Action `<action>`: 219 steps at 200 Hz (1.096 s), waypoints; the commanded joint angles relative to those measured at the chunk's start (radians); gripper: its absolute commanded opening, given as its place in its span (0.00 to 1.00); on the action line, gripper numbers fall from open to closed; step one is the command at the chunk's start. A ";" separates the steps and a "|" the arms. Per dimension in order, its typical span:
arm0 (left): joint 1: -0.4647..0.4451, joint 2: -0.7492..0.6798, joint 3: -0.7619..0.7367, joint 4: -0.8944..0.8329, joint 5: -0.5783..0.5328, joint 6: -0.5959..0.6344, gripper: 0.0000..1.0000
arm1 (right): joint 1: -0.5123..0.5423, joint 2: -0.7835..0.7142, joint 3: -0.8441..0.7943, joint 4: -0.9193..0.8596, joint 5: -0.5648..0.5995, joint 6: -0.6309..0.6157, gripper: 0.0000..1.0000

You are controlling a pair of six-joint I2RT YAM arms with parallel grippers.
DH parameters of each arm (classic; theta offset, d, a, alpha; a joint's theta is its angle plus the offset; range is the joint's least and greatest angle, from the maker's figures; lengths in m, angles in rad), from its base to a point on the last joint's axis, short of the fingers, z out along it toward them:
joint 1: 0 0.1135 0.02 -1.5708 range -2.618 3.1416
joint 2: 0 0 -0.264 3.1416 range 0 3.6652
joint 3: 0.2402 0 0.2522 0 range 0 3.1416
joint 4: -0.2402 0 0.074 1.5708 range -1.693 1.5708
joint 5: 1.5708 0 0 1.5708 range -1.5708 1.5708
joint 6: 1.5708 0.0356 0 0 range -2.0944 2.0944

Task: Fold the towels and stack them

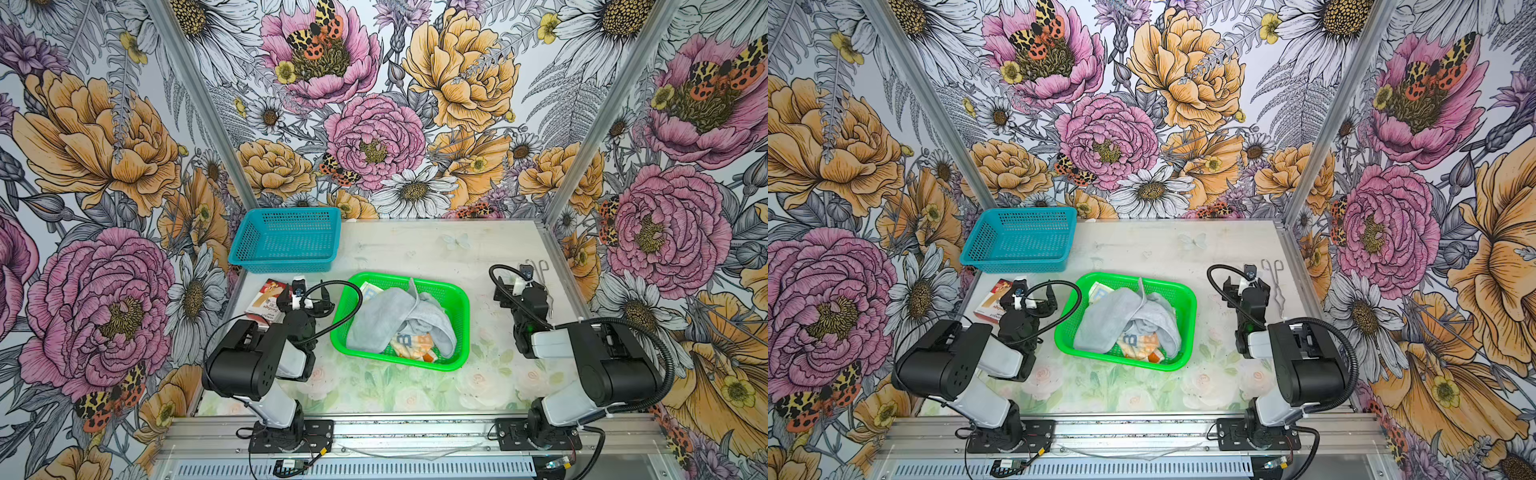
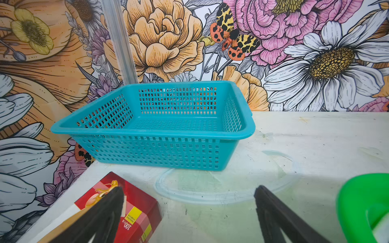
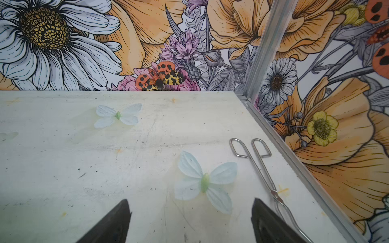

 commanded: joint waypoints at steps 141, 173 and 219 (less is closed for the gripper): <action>0.064 -0.005 -0.013 0.039 0.192 -0.011 0.98 | 0.007 -0.013 -0.006 0.031 0.018 -0.003 0.90; 0.045 -0.006 -0.009 0.039 0.124 -0.006 0.98 | 0.009 -0.017 -0.028 0.075 -0.001 -0.019 0.92; -0.239 -0.193 0.028 -0.107 -0.236 0.252 0.98 | 0.041 -0.276 0.074 -0.311 -0.083 -0.069 0.91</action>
